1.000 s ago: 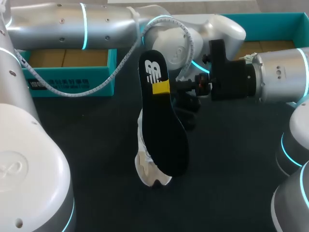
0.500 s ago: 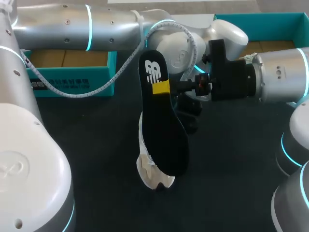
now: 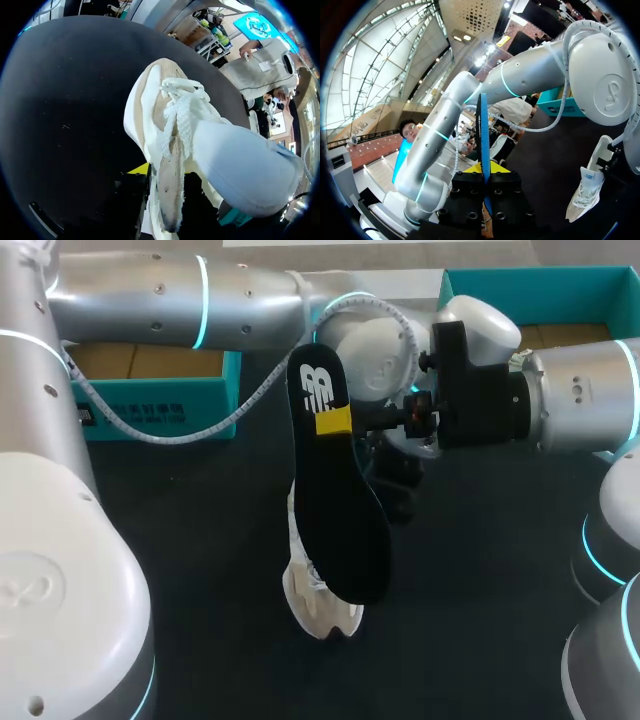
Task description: Take the shoe out of the shoebox, open the shoe tongue, remove and reinsert the insole, then place the shoe into the shoebox
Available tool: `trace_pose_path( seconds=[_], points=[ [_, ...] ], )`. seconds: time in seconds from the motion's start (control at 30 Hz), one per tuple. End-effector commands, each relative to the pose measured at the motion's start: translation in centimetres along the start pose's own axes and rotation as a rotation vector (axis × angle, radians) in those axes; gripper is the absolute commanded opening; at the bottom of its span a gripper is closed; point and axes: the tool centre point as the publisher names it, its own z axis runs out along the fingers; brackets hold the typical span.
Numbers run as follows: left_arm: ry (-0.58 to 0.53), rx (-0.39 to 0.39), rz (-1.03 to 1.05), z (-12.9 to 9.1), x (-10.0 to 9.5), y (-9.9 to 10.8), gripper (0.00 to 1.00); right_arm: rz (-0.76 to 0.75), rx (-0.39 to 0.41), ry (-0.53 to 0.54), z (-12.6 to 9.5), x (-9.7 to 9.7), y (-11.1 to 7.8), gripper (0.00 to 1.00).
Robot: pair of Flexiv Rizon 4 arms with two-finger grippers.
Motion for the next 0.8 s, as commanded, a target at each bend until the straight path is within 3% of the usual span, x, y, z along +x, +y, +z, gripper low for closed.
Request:
trace_pose_path(
  seconds=[0.03,0.37,0.8],
  points=[
    [-0.032,0.016,0.007,-0.7,0.6,0.2,1.0,0.001,-0.002,-0.005,0.5,0.0,0.0,0.0],
    [-0.167,0.024,-0.002,-4.0,1.6,0.3,1.0,0.001,-0.002,-0.005,0.5,0.0,0.0,0.0],
    [-0.527,0.126,0.05,-7.7,4.2,0.8,1.0,0.001,-0.002,-0.005,0.5,0.0,0.0,0.0]
  ],
)
